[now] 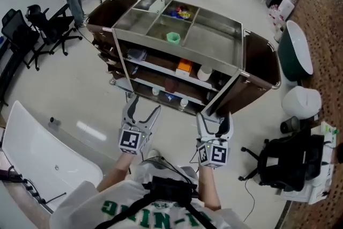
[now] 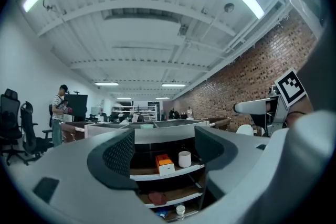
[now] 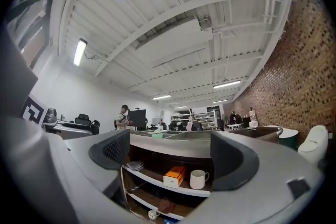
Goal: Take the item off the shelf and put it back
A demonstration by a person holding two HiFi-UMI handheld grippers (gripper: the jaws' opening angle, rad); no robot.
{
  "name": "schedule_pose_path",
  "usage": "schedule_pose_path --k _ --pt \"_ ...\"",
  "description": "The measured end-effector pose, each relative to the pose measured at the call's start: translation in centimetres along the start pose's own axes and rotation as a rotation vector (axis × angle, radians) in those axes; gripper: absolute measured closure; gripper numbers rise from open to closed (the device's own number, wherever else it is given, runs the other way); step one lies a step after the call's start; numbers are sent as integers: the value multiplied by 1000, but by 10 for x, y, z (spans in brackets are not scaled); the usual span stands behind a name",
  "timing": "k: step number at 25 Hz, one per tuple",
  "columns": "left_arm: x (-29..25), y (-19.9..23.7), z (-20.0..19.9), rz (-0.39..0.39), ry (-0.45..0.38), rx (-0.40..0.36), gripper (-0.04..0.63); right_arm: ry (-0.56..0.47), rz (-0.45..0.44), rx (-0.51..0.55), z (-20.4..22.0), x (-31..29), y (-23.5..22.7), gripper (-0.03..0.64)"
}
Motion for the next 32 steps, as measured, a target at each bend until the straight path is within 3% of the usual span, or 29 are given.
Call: schedule_pose_path --k 8,18,32 --pt "-21 29 24 -30 -5 -24 261 12 -7 10 11 -26 5 132" --pt "-45 33 19 -56 -2 -5 261 43 -46 -31 16 -47 -11 132" --pt "-67 34 24 -22 1 13 261 107 -9 -12 33 -52 -24 132"
Point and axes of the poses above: the fingertips, and each gripper's own axes: x backward along the fingers, y to its left, z out of its underside, the point moved 6 cm from there along x, backward along the fingers, and after that the axes turned 13 degrees about -x, right-handed, at the moved point
